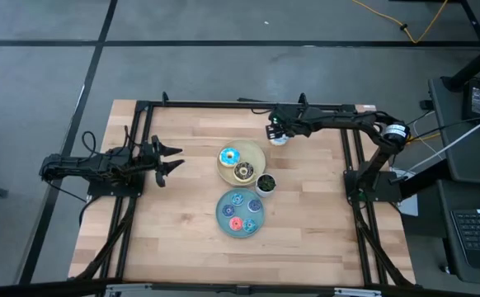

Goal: Pick & Place donuts
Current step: Put the large white donut on the gray plate

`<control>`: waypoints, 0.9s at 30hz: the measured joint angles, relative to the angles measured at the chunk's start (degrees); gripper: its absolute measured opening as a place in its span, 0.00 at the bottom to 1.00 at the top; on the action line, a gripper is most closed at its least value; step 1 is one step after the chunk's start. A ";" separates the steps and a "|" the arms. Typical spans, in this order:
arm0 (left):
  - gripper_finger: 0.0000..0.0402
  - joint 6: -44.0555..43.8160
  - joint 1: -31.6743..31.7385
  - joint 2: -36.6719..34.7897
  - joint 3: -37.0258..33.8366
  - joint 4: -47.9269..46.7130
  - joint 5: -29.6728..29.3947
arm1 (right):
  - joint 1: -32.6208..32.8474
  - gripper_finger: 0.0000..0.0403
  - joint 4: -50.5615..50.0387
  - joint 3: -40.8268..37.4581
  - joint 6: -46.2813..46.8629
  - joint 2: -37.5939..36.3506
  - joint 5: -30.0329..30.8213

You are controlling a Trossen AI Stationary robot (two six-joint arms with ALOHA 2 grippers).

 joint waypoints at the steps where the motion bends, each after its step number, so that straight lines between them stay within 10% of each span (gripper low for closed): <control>1: 0.49 0.00 -0.02 0.01 0.00 0.00 -0.02 | -0.15 0.58 0.78 -0.55 -0.09 0.00 -0.13; 27: 0.49 0.00 0.00 0.01 0.00 0.02 -0.02 | -2.18 0.58 7.55 -5.69 -5.64 3.85 -2.98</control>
